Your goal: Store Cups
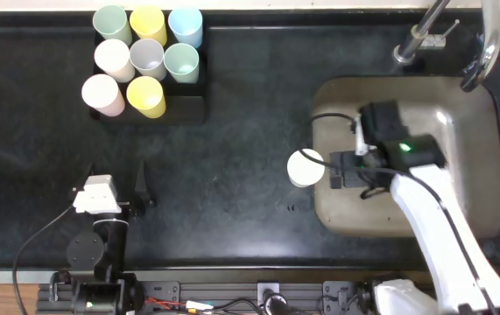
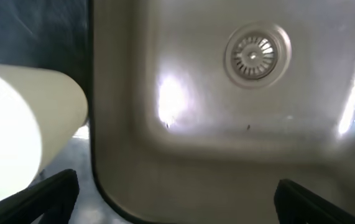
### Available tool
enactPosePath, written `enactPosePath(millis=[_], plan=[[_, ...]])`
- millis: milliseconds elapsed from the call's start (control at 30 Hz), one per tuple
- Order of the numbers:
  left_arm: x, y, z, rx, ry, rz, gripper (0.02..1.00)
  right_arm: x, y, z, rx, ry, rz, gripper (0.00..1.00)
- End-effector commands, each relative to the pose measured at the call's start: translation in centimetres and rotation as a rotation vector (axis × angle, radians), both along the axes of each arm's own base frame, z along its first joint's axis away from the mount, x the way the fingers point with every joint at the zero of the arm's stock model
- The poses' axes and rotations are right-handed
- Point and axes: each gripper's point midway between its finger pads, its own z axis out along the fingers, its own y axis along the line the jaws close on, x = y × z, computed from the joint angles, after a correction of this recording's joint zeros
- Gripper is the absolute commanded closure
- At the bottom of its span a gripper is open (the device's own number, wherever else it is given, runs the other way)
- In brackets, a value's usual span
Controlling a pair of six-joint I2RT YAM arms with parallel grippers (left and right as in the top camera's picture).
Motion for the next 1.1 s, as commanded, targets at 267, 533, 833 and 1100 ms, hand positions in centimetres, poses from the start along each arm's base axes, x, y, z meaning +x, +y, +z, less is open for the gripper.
enactPosePath(millis=[267, 533, 833, 1100], plan=[[0.0, -0.1, 0.0, 0.014, -0.005, -0.007, 0.018, 3.5, 2.1, 4.3, -0.033, -0.120, 0.233, 0.003], [0.0, -0.1, 0.0, 0.014, -0.005, -0.007, 0.018, 3.2, 2.3, 5.7, -0.022, -0.113, 0.237, 0.003], [0.0, -0.1, 0.0, 0.014, -0.005, -0.007, 0.018, 2.5, 5.4, 4.1, 0.071, -0.022, 0.336, 0.003], [0.0, -0.1, 0.0, 0.014, -0.005, -0.007, 0.018, 3.9, 5.8, 2.7, 0.056, 0.053, 0.353, 0.003]])
